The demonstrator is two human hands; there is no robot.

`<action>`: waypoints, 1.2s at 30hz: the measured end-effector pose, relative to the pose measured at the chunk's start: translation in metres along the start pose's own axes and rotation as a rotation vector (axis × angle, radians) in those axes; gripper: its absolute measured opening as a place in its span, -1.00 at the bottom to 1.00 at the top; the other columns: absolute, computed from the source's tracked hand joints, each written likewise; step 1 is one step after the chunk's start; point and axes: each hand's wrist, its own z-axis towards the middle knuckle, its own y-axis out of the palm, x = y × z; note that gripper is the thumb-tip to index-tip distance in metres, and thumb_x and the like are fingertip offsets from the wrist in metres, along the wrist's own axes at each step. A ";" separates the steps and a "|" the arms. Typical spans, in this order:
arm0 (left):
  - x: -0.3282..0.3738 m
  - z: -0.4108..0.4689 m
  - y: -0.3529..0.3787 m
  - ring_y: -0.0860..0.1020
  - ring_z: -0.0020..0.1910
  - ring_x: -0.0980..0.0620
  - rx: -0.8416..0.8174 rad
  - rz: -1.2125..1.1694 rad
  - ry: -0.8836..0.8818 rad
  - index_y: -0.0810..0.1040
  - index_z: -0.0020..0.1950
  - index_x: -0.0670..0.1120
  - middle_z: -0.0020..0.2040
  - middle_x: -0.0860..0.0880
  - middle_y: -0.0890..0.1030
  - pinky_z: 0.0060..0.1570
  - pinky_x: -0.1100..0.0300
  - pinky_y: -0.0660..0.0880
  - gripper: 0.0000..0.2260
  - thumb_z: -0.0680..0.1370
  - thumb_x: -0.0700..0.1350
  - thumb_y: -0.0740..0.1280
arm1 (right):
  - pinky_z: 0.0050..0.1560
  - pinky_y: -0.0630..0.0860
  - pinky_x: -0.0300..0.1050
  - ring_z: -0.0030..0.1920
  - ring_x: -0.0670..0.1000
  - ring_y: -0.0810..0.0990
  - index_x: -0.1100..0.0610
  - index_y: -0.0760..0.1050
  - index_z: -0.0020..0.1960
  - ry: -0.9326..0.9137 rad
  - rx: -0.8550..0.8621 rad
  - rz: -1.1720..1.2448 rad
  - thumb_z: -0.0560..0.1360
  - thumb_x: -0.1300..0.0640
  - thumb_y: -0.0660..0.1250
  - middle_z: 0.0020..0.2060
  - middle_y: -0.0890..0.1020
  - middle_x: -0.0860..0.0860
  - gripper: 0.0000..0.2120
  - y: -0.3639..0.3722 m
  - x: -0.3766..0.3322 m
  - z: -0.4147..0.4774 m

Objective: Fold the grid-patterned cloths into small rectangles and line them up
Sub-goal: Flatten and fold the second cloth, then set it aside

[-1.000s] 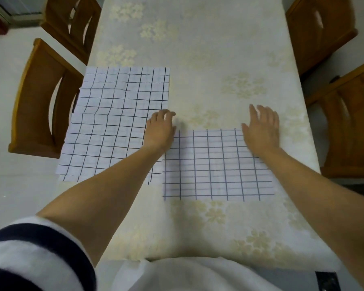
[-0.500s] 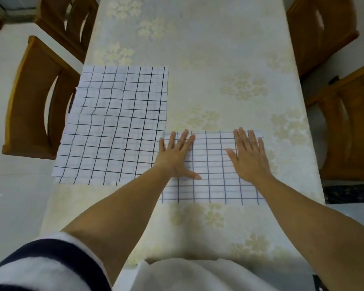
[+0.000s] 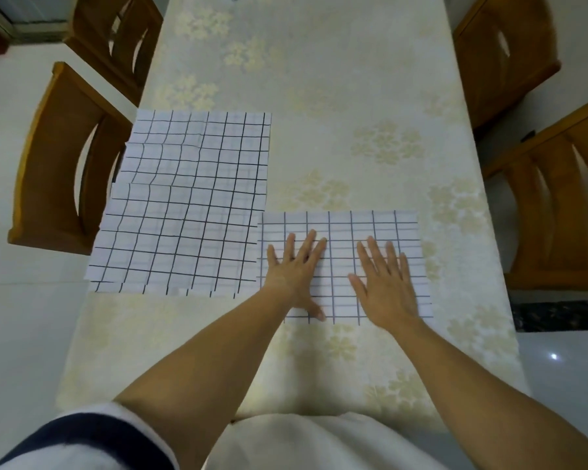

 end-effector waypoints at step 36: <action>0.035 0.030 -0.041 -0.38 0.53 -0.35 -0.005 0.004 -0.072 -0.46 0.57 -0.11 0.56 -0.15 -0.47 0.51 -0.35 -0.20 0.35 0.27 0.48 0.44 | 0.11 0.48 0.00 0.14 0.21 0.56 0.26 0.48 0.29 0.583 -0.095 0.687 0.62 -0.09 0.25 0.17 0.59 0.19 -0.56 -0.057 0.070 0.018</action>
